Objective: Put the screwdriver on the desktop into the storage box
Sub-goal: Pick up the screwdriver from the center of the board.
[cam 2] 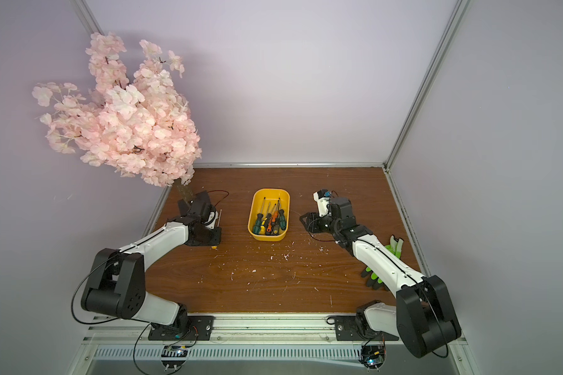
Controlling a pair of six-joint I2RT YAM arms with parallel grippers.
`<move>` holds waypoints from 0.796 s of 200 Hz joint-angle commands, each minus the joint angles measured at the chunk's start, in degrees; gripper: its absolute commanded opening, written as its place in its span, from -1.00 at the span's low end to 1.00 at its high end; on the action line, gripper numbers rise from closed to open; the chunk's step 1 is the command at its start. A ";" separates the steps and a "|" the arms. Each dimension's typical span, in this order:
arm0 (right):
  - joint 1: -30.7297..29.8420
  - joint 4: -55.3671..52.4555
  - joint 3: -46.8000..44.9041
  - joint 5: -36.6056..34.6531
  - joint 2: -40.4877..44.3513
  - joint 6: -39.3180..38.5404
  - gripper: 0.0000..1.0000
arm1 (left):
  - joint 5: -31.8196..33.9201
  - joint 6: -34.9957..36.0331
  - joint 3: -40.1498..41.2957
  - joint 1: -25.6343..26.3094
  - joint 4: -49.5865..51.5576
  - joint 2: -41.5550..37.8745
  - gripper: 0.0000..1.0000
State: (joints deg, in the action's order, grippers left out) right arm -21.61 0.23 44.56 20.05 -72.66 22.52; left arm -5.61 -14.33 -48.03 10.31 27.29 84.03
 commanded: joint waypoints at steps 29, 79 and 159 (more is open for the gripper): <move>0.26 2.38 0.65 1.43 0.37 1.37 0.14 | -4.11 -1.74 -0.65 1.07 0.90 -4.95 -0.98; 0.25 3.93 0.84 2.75 -0.39 2.39 0.14 | -4.13 -2.37 0.60 1.14 0.51 -7.61 -0.98; 0.25 6.91 0.53 7.05 -0.49 3.40 0.13 | -7.58 -4.77 1.70 5.70 -2.76 -10.25 -0.98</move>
State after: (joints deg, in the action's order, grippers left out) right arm -21.61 3.53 44.56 23.35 -73.63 24.97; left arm -10.74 -17.80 -45.78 14.31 26.70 76.73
